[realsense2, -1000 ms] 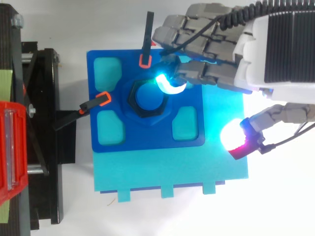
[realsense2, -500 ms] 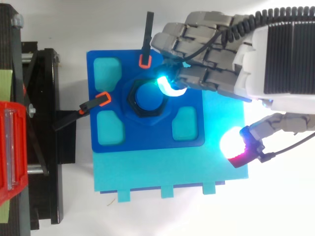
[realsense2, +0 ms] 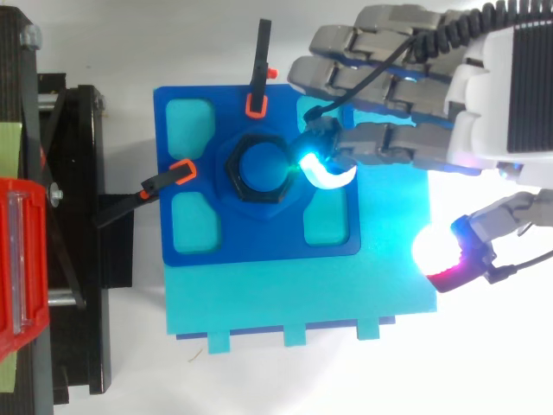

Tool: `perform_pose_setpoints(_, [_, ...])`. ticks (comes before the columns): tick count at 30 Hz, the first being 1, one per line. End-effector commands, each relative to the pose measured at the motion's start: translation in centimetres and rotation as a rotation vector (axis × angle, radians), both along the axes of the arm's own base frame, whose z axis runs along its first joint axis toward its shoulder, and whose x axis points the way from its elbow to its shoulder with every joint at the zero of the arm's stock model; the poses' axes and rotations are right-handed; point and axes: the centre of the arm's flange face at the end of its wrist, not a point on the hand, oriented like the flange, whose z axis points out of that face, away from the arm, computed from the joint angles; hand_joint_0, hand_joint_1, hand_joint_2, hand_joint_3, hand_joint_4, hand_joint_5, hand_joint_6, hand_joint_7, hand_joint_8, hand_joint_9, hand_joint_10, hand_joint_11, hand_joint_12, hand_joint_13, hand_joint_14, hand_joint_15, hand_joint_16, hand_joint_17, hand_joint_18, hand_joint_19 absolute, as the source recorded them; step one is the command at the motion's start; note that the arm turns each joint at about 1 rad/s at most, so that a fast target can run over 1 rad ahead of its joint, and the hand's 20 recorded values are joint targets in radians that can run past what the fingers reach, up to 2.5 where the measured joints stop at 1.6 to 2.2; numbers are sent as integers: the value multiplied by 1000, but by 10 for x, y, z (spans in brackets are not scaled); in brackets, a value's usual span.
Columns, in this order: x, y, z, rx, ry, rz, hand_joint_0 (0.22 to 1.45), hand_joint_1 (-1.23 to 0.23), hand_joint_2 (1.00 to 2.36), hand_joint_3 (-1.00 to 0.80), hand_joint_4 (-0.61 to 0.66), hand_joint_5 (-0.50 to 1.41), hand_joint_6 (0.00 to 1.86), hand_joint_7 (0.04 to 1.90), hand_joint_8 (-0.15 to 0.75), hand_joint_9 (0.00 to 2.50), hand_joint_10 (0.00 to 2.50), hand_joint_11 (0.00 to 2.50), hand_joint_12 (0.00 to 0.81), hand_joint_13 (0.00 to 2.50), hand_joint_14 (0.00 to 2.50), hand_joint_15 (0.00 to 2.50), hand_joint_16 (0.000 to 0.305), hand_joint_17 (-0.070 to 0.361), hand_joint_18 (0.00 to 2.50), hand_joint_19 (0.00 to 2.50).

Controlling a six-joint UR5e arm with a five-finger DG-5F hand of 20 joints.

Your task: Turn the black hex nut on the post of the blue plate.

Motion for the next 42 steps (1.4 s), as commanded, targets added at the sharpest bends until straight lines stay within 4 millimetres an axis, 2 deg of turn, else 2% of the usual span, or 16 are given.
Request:
perform_pose_setpoints(1, [-4, -1, 12, 1, -18, -6, 461, -777, 1000, -500, 111, -292, 502, 673, 144, 0, 0, 0, 302, 0, 0, 0, 41, 92, 40, 119])
perform_pose_setpoints(9, [0, -2, 16, 22, -56, -18, 458, -758, 1000, -500, 111, -292, 501, 671, 144, 0, 0, 0, 303, 0, 0, 0, 41, 93, 44, 119])
perform_pose_setpoints(17, [15, -1, 20, 70, -162, -42, 455, -748, 1000, -500, 113, -292, 501, 670, 146, 0, 0, 0, 305, 0, 0, 0, 41, 93, 48, 124])
perform_pose_setpoints(20, [24, 1, 9, 73, -168, -35, 451, -758, 1000, -500, 114, -292, 501, 673, 147, 0, 0, 0, 306, 0, 0, 0, 42, 94, 50, 122])
perform_pose_setpoints(21, [31, 2, -2, 73, -162, -33, 450, -760, 1000, -500, 114, -292, 501, 672, 148, 0, 0, 0, 306, 0, 0, 0, 42, 94, 50, 121])
perform_pose_setpoints(26, [40, 5, -12, 83, -167, -23, 459, -927, 1000, -500, 97, -300, 501, 667, 135, 0, 0, 0, 303, 0, 0, 0, 41, 92, 30, 90])
perform_pose_setpoints(28, [43, 5, -16, 84, -173, -21, 481, -949, 1000, -500, 60, -300, 502, 673, 117, 0, 0, 0, 299, 0, 0, 0, 40, 89, 0, 77])
perform_pose_setpoints(29, [47, 5, -23, 86, -179, -23, 484, -949, 1000, -500, 54, -300, 502, 668, 112, 0, 0, 0, 299, 0, 0, 0, 40, 90, 0, 52])
perform_pose_setpoints(34, [54, 4, -29, 100, -201, -11, 517, -986, 1000, -500, -25, -300, 501, 632, 93, 0, 0, 0, 281, 0, 0, 0, 38, 85, 0, 0])
perform_pose_setpoints(39, [56, 2, -32, 98, -206, -16, 518, -997, 1000, -500, -46, -300, 501, 626, 93, 0, 0, 0, 280, 0, 0, 0, 38, 86, 0, 0])
perform_pose_setpoints(42, [59, 0, -45, 101, -191, -17, 506, -991, 1000, -500, -47, -300, 501, 625, 97, 0, 0, 0, 286, 0, 0, 0, 39, 87, 0, 0])
